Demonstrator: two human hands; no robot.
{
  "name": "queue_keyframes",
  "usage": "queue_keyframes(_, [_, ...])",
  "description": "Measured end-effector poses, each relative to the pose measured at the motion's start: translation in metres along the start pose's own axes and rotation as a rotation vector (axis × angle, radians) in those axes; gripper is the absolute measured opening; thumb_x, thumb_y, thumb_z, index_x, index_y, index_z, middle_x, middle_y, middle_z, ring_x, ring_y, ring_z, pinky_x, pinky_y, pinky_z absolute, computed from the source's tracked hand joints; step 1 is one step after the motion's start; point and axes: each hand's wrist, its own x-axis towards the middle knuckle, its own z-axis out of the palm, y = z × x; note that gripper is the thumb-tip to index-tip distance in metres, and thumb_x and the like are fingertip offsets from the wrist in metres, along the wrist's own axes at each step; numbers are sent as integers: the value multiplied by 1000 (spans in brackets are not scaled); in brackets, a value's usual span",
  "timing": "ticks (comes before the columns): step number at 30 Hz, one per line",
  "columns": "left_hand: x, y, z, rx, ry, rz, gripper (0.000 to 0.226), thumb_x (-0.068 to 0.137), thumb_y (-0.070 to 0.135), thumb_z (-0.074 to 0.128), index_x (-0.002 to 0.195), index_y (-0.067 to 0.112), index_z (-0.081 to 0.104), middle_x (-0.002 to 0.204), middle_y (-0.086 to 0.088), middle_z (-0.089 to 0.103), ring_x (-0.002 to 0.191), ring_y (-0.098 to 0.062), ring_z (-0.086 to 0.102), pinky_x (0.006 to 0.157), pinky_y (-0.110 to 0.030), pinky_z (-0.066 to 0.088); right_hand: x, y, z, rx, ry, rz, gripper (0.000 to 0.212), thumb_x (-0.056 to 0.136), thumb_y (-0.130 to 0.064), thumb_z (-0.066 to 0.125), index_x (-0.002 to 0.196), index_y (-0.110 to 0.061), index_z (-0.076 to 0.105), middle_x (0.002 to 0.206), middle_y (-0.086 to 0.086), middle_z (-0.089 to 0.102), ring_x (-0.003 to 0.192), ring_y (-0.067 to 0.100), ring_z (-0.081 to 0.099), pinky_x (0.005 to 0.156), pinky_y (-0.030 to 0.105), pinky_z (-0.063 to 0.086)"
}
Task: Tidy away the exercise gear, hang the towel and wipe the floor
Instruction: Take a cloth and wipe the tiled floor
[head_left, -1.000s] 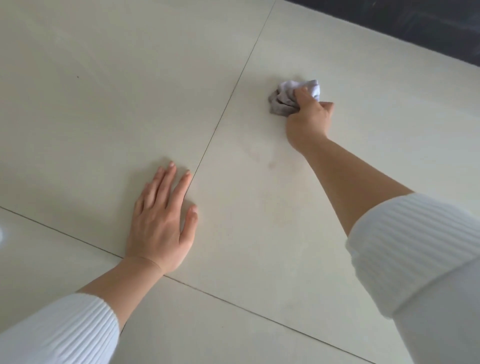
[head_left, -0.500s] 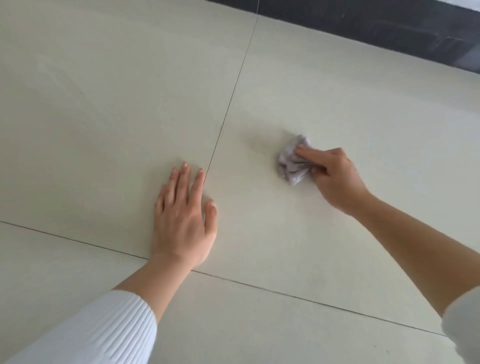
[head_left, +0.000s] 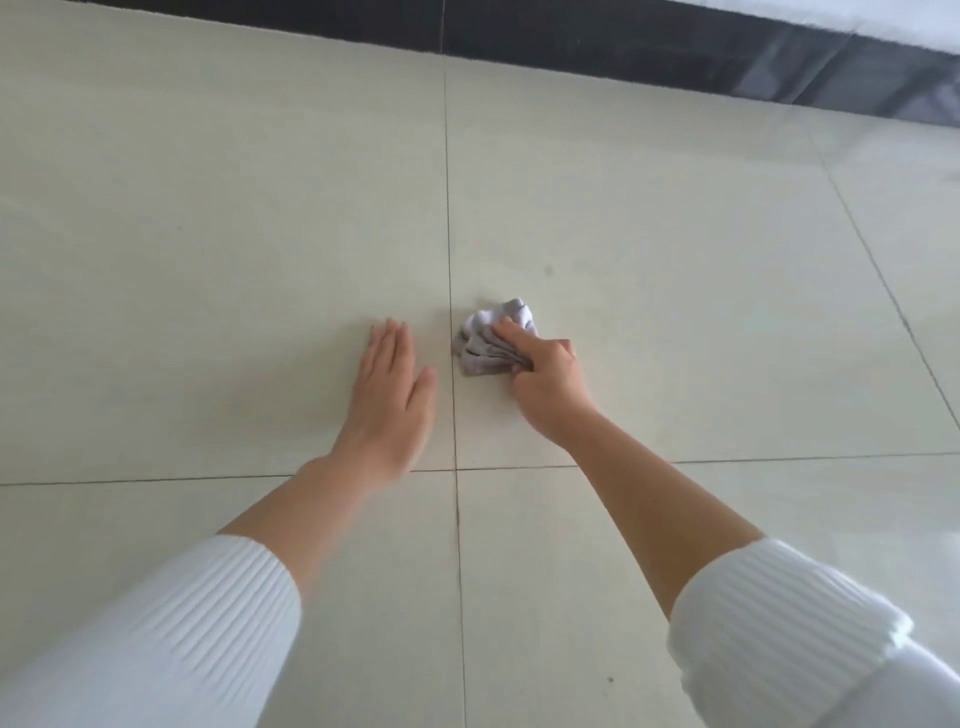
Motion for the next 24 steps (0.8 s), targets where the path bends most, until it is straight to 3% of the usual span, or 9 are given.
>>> queue_keyframes(2, [-22, -45, -32, 188, 58, 39, 66, 99, 42, 12, 152, 5, 3, 161, -6, -4, 147, -15, -11, 117, -26, -10, -28, -10, 21, 21, 9, 19, 67, 80, 6, 37, 132, -33, 57, 117, 12, 48, 98, 22, 49, 77, 19, 39])
queue_keyframes(5, [-54, -115, -79, 393, 150, -18, 75, 93, 47, 7, 151, -1, 11, 160, -16, 6, 148, -25, 0, 119, -38, 0, -71, -25, 52, 32, 44, 29, 67, 82, 11, 37, 133, -27, 56, 111, 6, 43, 106, 22, 47, 80, 8, 41])
queue_keyframes(8, [-66, -157, -101, 459, 118, -19, 72, 94, 44, 11, 151, 0, 16, 159, -17, 10, 148, -29, 6, 119, -46, 9, -108, -41, 82, 75, 51, 78, 70, 82, 13, 34, 135, -27, 53, 110, -11, 44, 120, 16, 42, 103, 20, 39])
queue_keyframes(11, [-69, -164, -101, 466, 110, 27, 68, 95, 41, 16, 150, 1, 18, 159, -17, 13, 147, -30, 8, 118, -46, 10, -151, -55, 114, 79, 51, 108, 69, 84, 15, 35, 137, -26, 52, 107, -24, 41, 112, 2, 35, 96, -1, 25])
queue_keyframes(15, [-71, -162, -101, 437, 101, 47, 69, 94, 41, 18, 149, 0, 21, 158, -18, 15, 147, -31, 10, 118, -46, 10, -200, -65, 156, 45, 73, 120, 69, 83, 16, 36, 139, -24, 50, 112, -36, 40, 110, 10, 36, 93, -4, 22])
queue_keyframes(19, [-72, -162, -103, 414, 119, 61, 67, 94, 40, 21, 149, 2, 23, 158, -17, 18, 147, -30, 11, 118, -45, 10, -212, -63, 172, -93, 103, 88, 77, 81, 16, 36, 143, -29, 42, 133, -32, 39, 112, 9, 35, 92, -2, 24])
queue_keyframes(24, [-72, -163, -104, 382, 158, 74, 63, 94, 35, 22, 149, 3, 26, 157, -15, 21, 147, -27, 13, 118, -43, 11, -167, -51, 137, -192, 201, 177, 81, 82, 16, 32, 147, -31, 34, 142, -24, 32, 120, 6, 31, 100, 10, 24])
